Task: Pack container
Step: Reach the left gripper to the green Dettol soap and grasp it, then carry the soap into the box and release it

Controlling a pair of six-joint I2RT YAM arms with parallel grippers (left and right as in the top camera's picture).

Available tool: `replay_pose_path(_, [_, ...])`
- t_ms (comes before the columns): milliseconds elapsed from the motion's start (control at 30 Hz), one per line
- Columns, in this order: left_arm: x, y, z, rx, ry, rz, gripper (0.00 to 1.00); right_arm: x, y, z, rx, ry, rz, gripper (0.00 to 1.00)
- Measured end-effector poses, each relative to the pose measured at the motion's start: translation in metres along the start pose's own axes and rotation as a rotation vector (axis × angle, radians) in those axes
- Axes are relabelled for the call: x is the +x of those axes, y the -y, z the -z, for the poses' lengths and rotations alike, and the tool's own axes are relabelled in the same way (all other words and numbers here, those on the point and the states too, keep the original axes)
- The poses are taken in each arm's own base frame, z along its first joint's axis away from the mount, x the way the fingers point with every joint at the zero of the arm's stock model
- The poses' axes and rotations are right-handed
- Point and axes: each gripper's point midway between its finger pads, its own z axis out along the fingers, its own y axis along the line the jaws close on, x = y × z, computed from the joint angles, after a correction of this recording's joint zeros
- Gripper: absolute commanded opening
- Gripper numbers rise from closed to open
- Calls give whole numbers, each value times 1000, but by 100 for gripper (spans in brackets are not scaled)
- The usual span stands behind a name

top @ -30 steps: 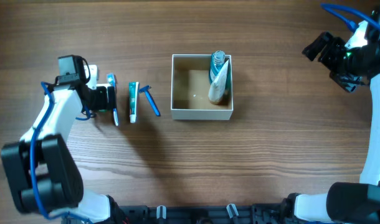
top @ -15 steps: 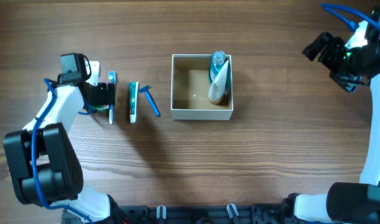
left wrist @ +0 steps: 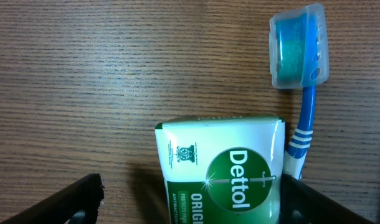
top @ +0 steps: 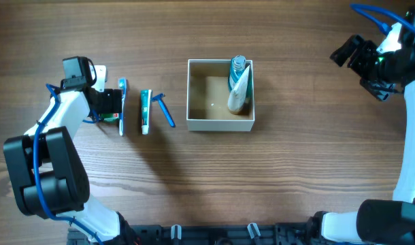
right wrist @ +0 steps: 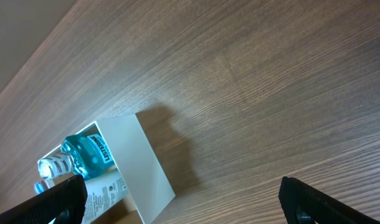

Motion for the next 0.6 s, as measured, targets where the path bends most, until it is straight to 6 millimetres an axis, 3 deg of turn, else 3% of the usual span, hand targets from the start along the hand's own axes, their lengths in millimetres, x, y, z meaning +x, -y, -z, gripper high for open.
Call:
replay_pose_path(200, [7, 3, -13, 14, -34, 8, 78, 0, 0, 0, 0, 1, 0, 100])
replay_pose_path(333, [5, 3, -15, 17, -31, 71, 66, 0, 0, 0, 0, 0, 0, 100])
replay_pose_path(400, [7, 4, -15, 18, -38, 122, 54, 0, 0, 0, 0, 0, 0, 100])
replay_pose_path(600, [15, 11, -2, 50, -75, 223, 49, 0, 0, 0, 0, 0, 0, 100])
